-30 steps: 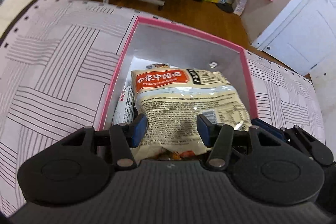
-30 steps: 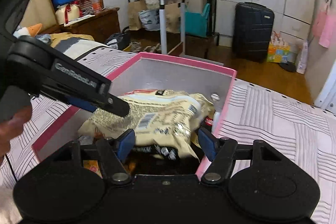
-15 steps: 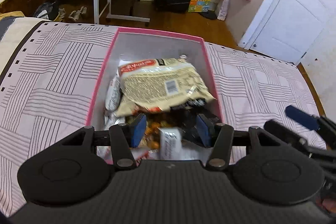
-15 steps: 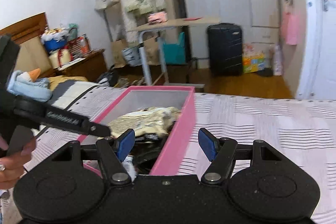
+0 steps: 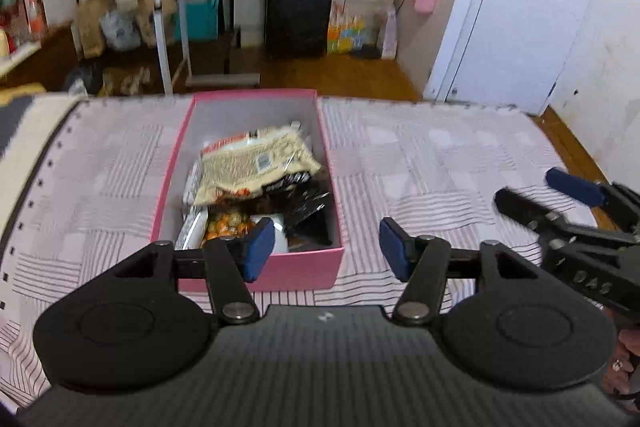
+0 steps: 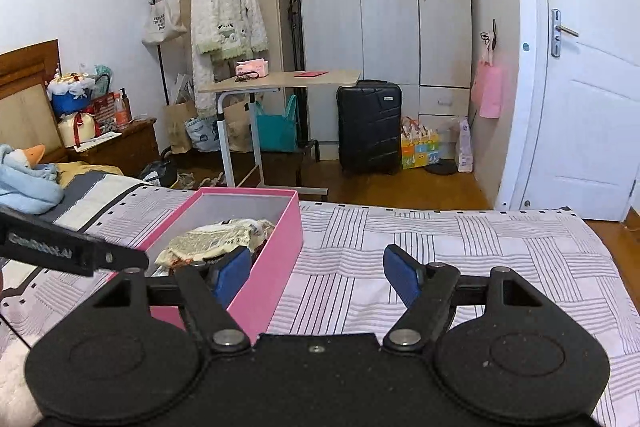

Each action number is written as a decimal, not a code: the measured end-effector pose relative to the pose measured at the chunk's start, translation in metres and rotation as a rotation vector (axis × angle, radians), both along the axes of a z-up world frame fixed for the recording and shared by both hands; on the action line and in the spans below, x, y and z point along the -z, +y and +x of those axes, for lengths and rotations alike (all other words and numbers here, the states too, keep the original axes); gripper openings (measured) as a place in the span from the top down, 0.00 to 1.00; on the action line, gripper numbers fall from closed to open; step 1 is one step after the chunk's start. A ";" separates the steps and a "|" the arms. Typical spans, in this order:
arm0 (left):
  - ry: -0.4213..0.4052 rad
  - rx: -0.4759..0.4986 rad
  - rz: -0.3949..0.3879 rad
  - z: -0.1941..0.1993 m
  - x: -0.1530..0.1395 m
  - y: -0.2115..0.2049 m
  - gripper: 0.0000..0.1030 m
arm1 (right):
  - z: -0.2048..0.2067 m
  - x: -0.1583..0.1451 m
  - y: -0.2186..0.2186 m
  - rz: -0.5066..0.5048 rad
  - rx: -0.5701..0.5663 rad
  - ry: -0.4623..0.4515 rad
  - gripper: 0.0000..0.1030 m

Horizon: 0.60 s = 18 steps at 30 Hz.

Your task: Organize snacks

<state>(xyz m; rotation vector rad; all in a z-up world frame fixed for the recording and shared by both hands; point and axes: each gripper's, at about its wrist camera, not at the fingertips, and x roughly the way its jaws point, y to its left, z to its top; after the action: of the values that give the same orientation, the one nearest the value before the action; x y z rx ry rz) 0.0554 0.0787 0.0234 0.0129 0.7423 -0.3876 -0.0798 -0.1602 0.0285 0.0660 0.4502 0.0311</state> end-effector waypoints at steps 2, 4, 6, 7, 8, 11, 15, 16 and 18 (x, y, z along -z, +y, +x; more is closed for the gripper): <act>-0.026 -0.003 -0.005 -0.017 -0.003 -0.002 0.40 | -0.010 -0.001 0.000 -0.004 0.006 0.001 0.25; -0.033 -0.010 -0.009 -0.028 -0.002 -0.004 0.39 | -0.019 -0.002 -0.002 -0.014 0.018 0.019 0.25; -0.026 -0.025 -0.011 -0.037 0.003 -0.005 0.38 | -0.030 -0.001 -0.008 -0.012 0.031 0.025 0.25; -0.021 -0.033 -0.008 -0.040 0.006 -0.007 0.38 | -0.034 -0.001 -0.012 -0.007 0.042 0.026 0.24; -0.013 -0.040 -0.009 -0.043 0.009 -0.009 0.38 | -0.040 0.001 -0.017 0.003 0.055 0.023 0.24; 0.010 -0.021 0.002 -0.048 0.021 -0.016 0.35 | -0.047 0.007 -0.028 0.033 0.073 0.012 0.24; 0.012 -0.025 0.027 -0.052 0.034 -0.022 0.35 | -0.050 0.020 -0.037 0.059 0.111 0.026 0.24; 0.006 -0.030 0.025 -0.054 0.035 -0.023 0.35 | -0.050 0.022 -0.037 0.060 0.114 0.030 0.24; 0.006 -0.031 0.011 -0.056 0.036 -0.023 0.33 | -0.052 0.025 -0.036 0.052 0.117 0.033 0.22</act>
<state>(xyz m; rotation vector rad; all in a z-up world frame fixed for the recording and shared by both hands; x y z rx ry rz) -0.0011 0.0557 -0.0127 0.0104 0.7493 -0.3538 -0.1315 -0.1963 0.0040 0.1440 0.4782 -0.0738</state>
